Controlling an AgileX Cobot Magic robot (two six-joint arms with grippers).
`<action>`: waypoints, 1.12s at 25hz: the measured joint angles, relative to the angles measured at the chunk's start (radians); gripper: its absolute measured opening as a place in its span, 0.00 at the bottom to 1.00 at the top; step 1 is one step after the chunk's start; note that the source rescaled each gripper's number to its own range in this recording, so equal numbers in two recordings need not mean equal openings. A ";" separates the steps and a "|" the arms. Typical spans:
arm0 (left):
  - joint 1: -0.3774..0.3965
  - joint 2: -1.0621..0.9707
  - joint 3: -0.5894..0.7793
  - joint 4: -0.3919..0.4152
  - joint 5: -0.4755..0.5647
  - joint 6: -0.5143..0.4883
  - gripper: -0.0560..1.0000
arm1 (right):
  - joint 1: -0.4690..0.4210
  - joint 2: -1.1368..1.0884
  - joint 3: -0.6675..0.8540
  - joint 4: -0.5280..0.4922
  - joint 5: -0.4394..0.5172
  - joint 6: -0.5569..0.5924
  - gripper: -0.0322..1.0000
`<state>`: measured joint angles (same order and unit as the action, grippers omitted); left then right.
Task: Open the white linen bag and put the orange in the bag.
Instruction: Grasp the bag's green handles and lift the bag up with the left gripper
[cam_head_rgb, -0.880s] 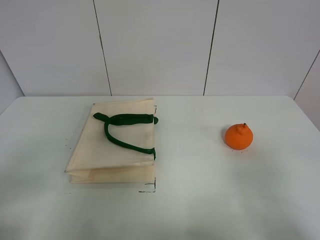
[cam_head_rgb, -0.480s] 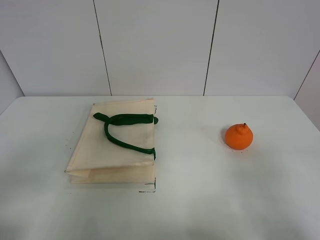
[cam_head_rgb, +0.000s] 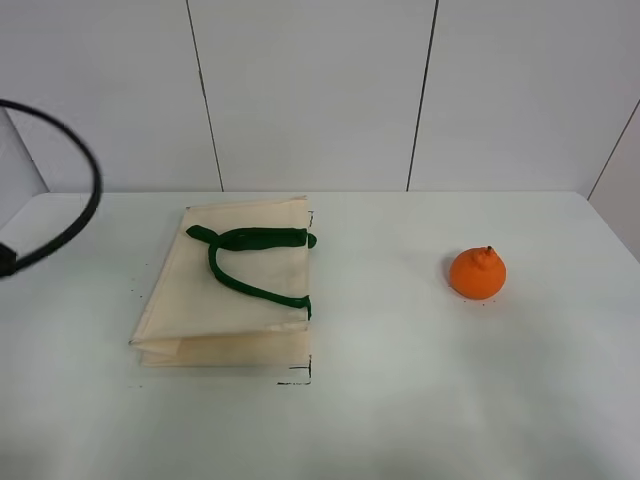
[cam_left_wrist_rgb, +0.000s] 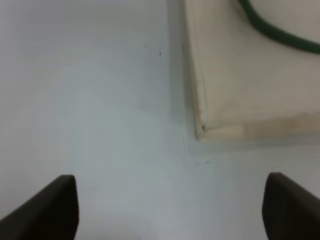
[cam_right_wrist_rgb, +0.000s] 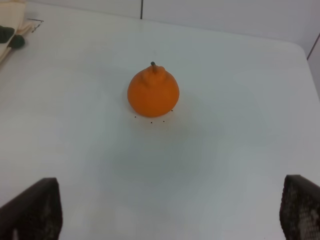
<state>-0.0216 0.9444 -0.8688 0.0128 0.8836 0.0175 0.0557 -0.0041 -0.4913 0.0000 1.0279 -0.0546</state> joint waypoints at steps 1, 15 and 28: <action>0.000 0.089 -0.038 -0.005 -0.015 0.000 1.00 | 0.000 0.000 0.000 0.000 0.000 0.000 1.00; -0.158 0.947 -0.662 -0.004 0.048 -0.148 1.00 | 0.000 0.000 0.000 0.000 0.000 0.000 1.00; -0.235 1.322 -0.907 -0.001 0.091 -0.312 1.00 | 0.000 0.000 0.000 0.000 0.000 0.000 1.00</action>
<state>-0.2564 2.2659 -1.7758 0.0120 0.9744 -0.2941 0.0557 -0.0041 -0.4913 0.0000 1.0279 -0.0546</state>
